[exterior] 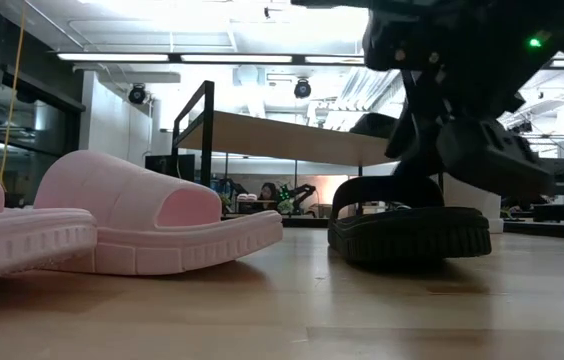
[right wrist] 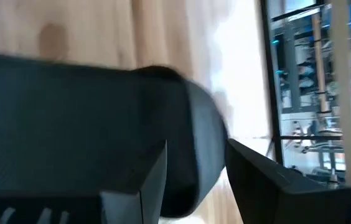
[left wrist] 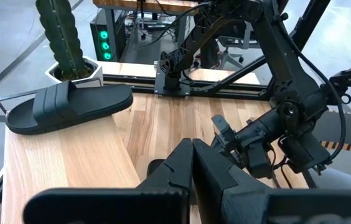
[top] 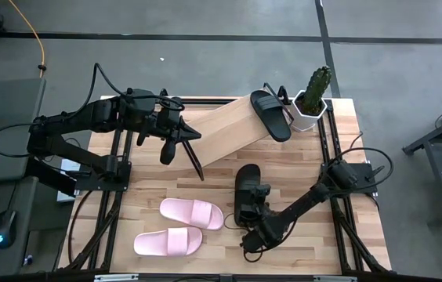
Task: Pick and place slides into the shelf
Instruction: Put the black slide on the shelf
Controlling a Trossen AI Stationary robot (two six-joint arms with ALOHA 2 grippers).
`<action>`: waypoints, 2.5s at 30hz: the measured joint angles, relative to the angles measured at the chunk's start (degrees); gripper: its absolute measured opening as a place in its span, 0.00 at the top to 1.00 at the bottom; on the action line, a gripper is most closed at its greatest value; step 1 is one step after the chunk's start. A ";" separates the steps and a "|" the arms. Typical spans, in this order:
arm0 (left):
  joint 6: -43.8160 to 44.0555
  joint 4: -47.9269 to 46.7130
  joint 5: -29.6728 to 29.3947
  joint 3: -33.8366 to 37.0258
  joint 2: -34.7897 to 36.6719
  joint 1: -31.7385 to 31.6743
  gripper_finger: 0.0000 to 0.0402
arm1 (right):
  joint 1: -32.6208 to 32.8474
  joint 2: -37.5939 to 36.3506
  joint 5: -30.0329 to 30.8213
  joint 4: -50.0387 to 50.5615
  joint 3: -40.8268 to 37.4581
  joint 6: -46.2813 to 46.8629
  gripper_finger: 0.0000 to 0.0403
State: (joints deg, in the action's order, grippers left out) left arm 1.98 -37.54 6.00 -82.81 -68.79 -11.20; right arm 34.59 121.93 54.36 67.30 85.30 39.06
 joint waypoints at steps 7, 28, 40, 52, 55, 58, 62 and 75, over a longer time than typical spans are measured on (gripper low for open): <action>0.02 -0.11 0.00 0.00 0.00 0.00 1.00 | -1.89 -0.02 -0.14 0.12 0.00 -0.33 0.62; 0.03 -0.39 0.00 0.00 0.00 0.00 1.00 | -5.36 -0.02 -4.43 -0.56 0.00 -0.43 0.68; 0.04 -0.32 0.00 0.00 0.00 0.00 1.00 | -5.36 -0.04 -4.92 -0.96 0.01 -0.49 0.98; 0.02 -0.34 0.00 0.00 0.00 0.00 1.00 | -5.32 -0.08 -4.95 -1.32 0.02 -0.09 0.99; 0.02 -0.35 0.00 -0.02 0.00 -0.02 1.00 | -5.32 -0.09 -4.89 -1.30 0.02 -0.10 0.99; 0.02 -0.35 0.00 0.00 0.00 0.00 1.00 | -5.21 -0.09 -4.82 -1.30 0.02 -0.38 0.99; 0.02 -0.35 0.00 0.00 0.00 0.00 1.00 | -4.11 -0.34 -3.70 0.23 0.02 -0.28 1.00; 0.02 -0.35 0.00 0.00 0.00 -0.01 1.00 | 1.29 -6.60 2.59 3.99 0.09 0.23 1.00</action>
State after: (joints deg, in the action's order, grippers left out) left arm 2.00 -37.89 6.00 -82.81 -68.79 -11.22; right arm 35.89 115.33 56.95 71.29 85.38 39.29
